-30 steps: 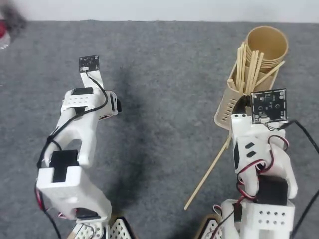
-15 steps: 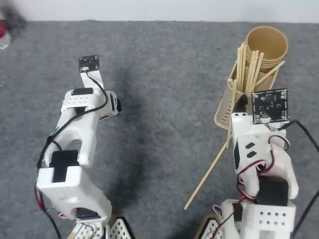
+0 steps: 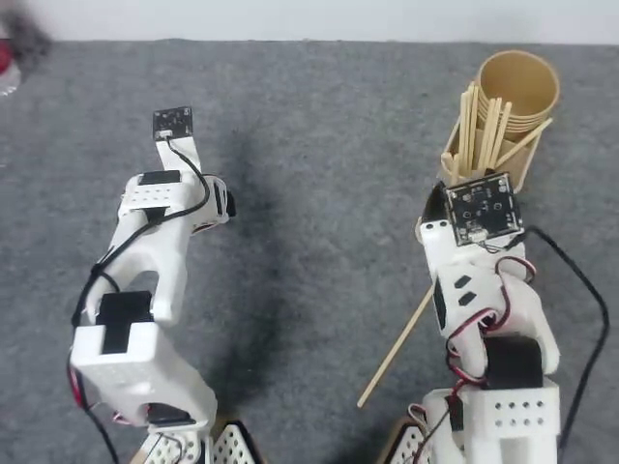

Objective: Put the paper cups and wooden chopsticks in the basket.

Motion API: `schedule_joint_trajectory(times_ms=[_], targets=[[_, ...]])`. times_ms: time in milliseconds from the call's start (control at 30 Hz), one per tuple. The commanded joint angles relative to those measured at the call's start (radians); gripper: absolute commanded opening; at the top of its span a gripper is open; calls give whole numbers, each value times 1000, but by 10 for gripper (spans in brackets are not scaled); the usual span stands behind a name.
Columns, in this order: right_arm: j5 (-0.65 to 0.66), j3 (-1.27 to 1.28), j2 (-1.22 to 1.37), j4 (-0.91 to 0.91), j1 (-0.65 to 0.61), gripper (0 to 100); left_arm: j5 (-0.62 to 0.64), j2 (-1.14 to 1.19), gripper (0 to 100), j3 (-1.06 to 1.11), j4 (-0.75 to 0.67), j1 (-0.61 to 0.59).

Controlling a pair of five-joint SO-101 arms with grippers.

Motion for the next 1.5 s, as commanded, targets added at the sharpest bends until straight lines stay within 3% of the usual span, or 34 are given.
schedule_joint_trajectory(times_ms=[0,300,467,633,1133,1300,1467], targets=[[12,-2,7,-36,15,202,9,-54,209,-4,-14,8],[15,-5,122,-87,10,191,9,-54,209,-4,-14,9],[72,-9,254,-170,8,8,9,-54,209,-4,-15,9],[71,-14,219,-177,8,6,9,-54,209,-4,-17,9],[77,-282,38,73,18,9,9,-52,209,-4,-15,11],[77,-462,61,-5,19,9,9,-52,209,-4,-15,9],[71,-687,205,-165,120,9,9,-52,209,-4,-15,9]])
